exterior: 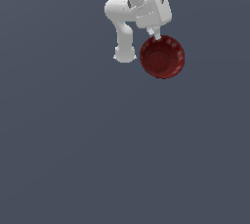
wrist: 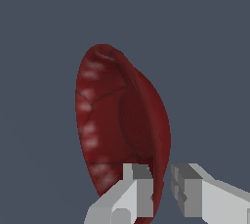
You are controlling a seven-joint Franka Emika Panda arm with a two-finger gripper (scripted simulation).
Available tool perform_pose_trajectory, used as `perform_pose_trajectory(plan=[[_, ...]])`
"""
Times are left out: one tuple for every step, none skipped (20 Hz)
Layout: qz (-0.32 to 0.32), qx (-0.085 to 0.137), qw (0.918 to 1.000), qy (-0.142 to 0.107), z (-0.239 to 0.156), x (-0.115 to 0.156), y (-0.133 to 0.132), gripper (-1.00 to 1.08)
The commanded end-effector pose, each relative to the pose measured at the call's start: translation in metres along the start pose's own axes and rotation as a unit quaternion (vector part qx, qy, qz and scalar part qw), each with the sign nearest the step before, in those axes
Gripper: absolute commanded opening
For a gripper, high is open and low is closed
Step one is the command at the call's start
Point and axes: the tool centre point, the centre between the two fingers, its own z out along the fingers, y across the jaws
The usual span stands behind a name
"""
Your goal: Pick up the object and move it to a goal position.
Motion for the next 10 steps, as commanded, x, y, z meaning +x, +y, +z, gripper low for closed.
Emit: perform_pose_trajectory(plan=[[0.0, 0.001, 1.0, 0.001, -0.021, -0.015, -0.005, -1.0], [0.0, 0.001, 1.0, 0.0, -0.028, -0.02, -0.007, -1.0], [0.0, 0.001, 1.0, 0.0, -0.035, -0.025, -0.009, -1.0], [-0.001, 0.001, 1.0, 0.0, -0.042, -0.03, -0.011, -1.0], [-0.001, 0.002, 1.0, 0.0, -0.048, -0.035, -0.013, -1.0], [-0.001, 0.002, 1.0, -0.001, -0.054, -0.039, -0.014, -1.0], [-0.001, 0.002, 1.0, -0.001, -0.06, -0.043, -0.016, -1.0], [-0.001, 0.002, 1.0, -0.001, -0.065, -0.047, -0.018, -1.0], [-0.001, 0.002, 1.0, -0.002, -0.069, -0.05, -0.019, -1.0], [-0.001, 0.003, 1.0, -0.002, -0.074, -0.053, -0.02, -1.0]])
